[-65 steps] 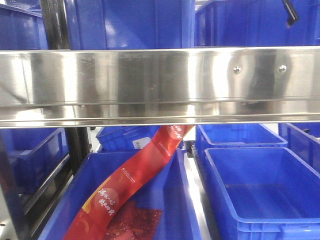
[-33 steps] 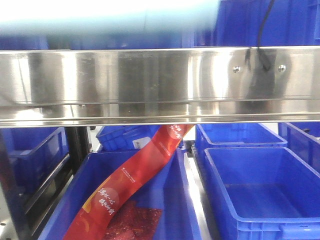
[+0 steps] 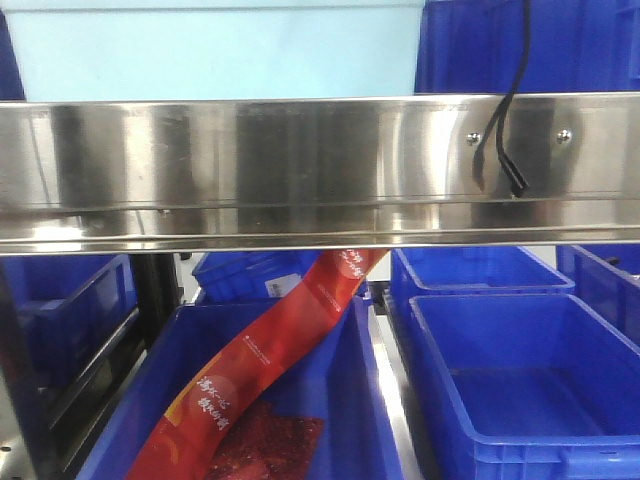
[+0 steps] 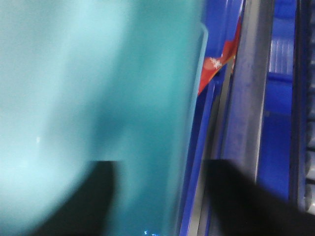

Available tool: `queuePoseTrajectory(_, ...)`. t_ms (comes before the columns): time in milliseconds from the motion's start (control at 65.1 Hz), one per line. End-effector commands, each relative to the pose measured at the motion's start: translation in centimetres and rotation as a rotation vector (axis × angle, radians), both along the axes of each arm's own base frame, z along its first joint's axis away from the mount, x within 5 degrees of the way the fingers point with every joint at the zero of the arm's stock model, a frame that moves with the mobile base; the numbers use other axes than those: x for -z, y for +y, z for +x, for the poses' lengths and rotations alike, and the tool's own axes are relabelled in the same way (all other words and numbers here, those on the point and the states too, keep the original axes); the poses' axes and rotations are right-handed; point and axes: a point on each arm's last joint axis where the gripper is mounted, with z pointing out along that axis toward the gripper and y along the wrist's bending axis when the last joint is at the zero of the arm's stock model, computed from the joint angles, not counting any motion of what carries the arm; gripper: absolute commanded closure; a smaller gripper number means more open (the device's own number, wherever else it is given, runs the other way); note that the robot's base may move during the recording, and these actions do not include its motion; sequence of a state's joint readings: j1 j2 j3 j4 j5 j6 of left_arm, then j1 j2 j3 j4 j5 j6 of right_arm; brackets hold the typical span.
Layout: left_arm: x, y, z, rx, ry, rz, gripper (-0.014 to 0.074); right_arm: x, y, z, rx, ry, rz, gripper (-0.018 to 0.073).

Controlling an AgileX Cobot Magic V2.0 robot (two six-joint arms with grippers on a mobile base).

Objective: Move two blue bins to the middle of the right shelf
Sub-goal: 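Push the held teal bin onto the upper shelf away from the robot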

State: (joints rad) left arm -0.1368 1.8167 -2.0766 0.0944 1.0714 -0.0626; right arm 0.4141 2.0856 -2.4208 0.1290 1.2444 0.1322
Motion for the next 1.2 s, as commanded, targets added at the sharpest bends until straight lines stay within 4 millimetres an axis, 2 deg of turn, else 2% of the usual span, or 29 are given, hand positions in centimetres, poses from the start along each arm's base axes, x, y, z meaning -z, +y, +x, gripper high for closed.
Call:
queuePoseTrajectory(0,-0.8,-0.1,-0.6,0.011,-0.017,-0.011,0.0209,-0.9,-0.3,-0.1,0.018,-0.047,0.003,-0.0017)
queuePoseTrajectory(77,-1.0,-0.1,-0.8,0.008,-0.01,-0.006,0.0035,-1.3,-0.5,-0.2,0.023,-0.056,0.001,-0.0003)
queuePoseTrajectory(123,-1.2,0.0,-1.1,0.008,-0.009,-0.006,-0.0027,-1.6,-0.7,-0.4,0.025,-0.062,0.003,0.0001)
queuePoseTrajectory(338,-3.9,0.4,-3.7,0.001,-0.057,-0.012,0.0017,-4.8,-2.1,-2.3,0.05,-0.147,-0.007,0.0004)
queuePoseTrajectory(399,-4.6,0.5,-4.7,-0.002,-0.064,-0.016,0.0017,-6.0,-2.5,-3.2,0.054,-0.176,-0.001,0.0043)
queuePoseTrajectory(476,-5.4,0.7,-5.8,-0.004,-0.065,-0.017,0.0023,-7.4,-3.0,-4.3,0.056,-0.207,0.012,0.0143)
queuePoseTrajectory(537,-6.1,0.8,-6.7,-0.006,-0.072,-0.018,0.0062,-8.6,-3.5,-5.3,0.06,-0.238,0.021,0.0275)
queuePoseTrajectory(599,-6.7,1.0,-7.7,-0.006,-0.085,-0.021,0.0147,-9.6,-3.9,-6.2,0.063,-0.263,0.028,0.041)
queuePoseTrajectory(676,-7.5,1.2,-9.0,-0.01,-0.104,-0.028,0.0326,-10.7,-4.7,-7.1,0.084,-0.303,0.011,0.059)
queuePoseTrajectory(768,-7.8,1.4,-10.7,-0.02,-0.121,-0.046,0.0569,-11.6,-5.6,-7.8,0.123,-0.348,-0.034,0.0725)
queuePoseTrajectory(829,-7.5,1.5,-11.8,-0.019,-0.134,-0.048,0.0709,-12.1,-6.1,-8.1,0.143,-0.371,-0.057,0.0721)
queuePoseTrajectory(906,-6.7,1.7,-12.9,-0.023,-0.162,-0.063,0.0707,-12.5,-6.4,-8.6,0.149,-0.385,-0.058,0.0721)
queuePoseTrajectory(983,-5.9,1.8,-14.3,-0.019,-0.206,-0.073,0.0707,-12.2,-6.3,-8.5,0.146,-0.373,-0.066,0.0721)
queuePoseTrajectory(1090,-4.6,2.0,-16.3,-0.005,-0.289,-0.083,0.0707,-10.7,-6.0,-7.8,0.14,-0.321,-0.092,0.0721)
queuePoseTrajectory(1182,-3.6,2.2,-18.0,0.005,-0.365,-0.094,0.0707,-8.6,-5.7,-6.9,0.136,-0.267,-0.131,0.0721)
